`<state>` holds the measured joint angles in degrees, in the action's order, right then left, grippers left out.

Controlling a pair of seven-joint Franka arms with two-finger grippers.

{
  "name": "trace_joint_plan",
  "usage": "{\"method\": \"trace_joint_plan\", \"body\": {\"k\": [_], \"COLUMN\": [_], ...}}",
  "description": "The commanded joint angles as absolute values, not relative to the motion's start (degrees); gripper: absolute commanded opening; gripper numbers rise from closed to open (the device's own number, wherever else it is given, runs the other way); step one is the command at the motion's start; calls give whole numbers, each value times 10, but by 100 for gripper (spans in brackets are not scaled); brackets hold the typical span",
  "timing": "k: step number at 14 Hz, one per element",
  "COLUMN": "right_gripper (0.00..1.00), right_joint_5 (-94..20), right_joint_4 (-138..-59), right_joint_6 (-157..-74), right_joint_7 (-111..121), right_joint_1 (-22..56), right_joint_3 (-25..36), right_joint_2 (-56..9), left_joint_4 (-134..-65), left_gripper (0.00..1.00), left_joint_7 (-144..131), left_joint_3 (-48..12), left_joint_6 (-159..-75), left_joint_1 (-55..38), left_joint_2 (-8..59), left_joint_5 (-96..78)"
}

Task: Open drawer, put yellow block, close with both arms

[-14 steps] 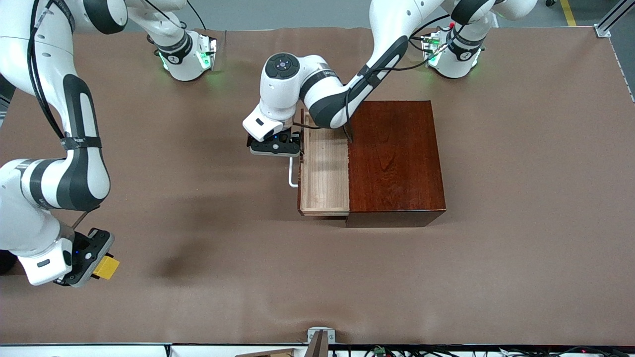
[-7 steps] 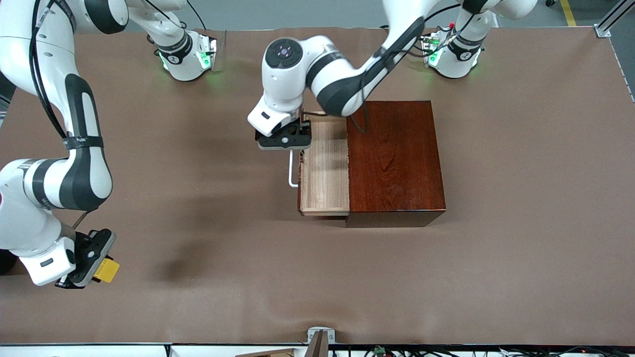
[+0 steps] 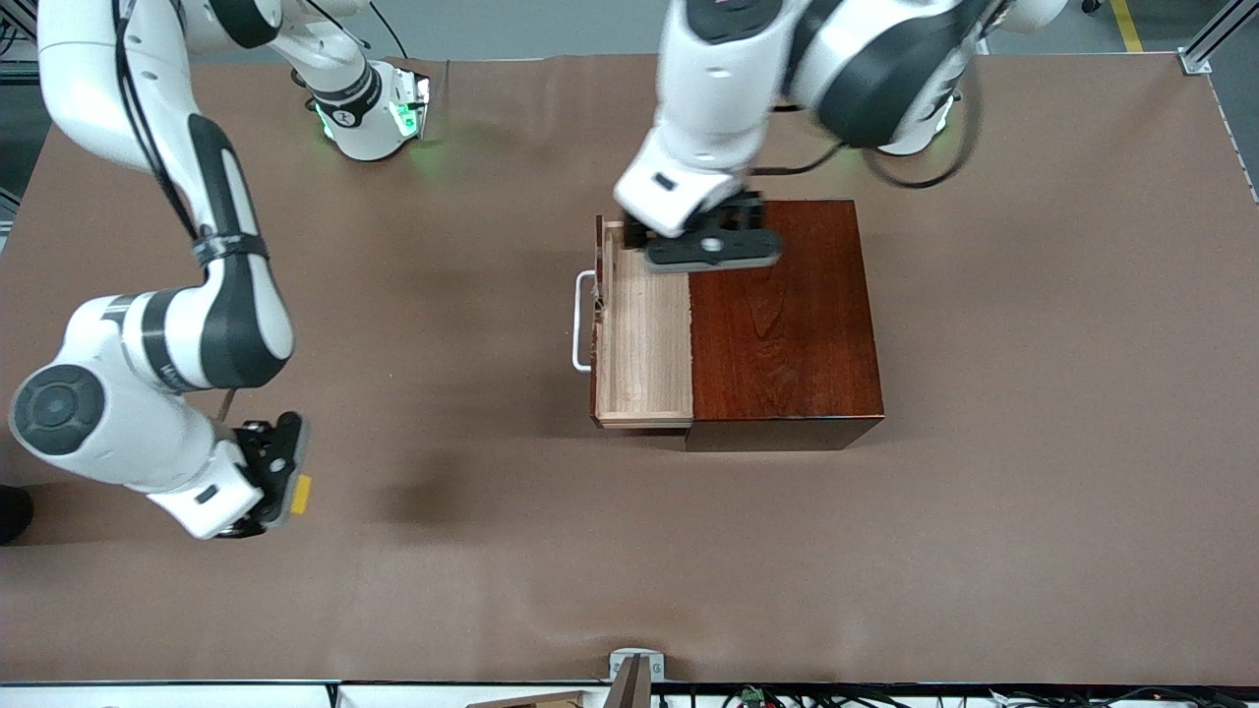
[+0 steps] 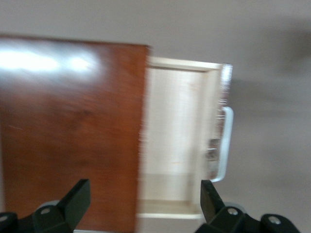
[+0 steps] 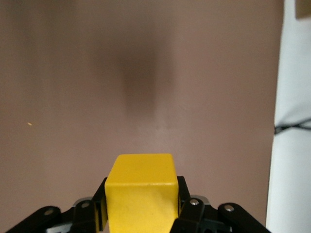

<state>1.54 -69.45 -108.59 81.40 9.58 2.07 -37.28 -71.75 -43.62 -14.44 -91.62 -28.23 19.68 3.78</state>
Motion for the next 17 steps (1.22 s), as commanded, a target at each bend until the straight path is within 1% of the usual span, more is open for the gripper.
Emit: {"method": "trace_joint_plan", "body": {"k": [1, 2, 3, 6, 9, 12, 14, 17], "right_gripper": [0, 0, 0, 0, 0, 0, 0, 0], "right_joint_5": [18, 18, 15, -4, -29, -31, -31, -33], "right_joint_4": [-700, -700, -696, -686, -683, -675, -675, -678], "right_joint_6": [-1055, -1048, -1034, -1040, -1041, -1042, -1083, -1098], "right_joint_7": [768, 745, 699, 627, 606, 537, 511, 500], "right_joint_1": [142, 169, 213, 270, 314, 369, 397, 410], "right_joint_3": [21, 19, 19, 20, 20, 22, 22, 21], "right_joint_2": [-353, -353, -353, -359, -360, -360, -367, -378], "left_joint_4": [-764, -776, -797, -799, -802, -802, -801, -801], "left_gripper": [100, 100, 100, 100, 100, 100, 100, 100], "left_joint_7": [-321, -283, -236, -171, -147, -143, -143, -142], "left_joint_3": [-149, -148, -149, -149, -149, -146, -143, -145], "left_joint_6": [-882, -880, -880, -880, -880, -877, -876, -876], "left_joint_1": [-212, -188, -149, -71, -12, 12, 28, 57], "left_joint_2": [135, 119, 94, 84, 77, 76, 75, 71], "left_joint_5": [22, 22, 20, 19, 2, 1, 3, 1]}}
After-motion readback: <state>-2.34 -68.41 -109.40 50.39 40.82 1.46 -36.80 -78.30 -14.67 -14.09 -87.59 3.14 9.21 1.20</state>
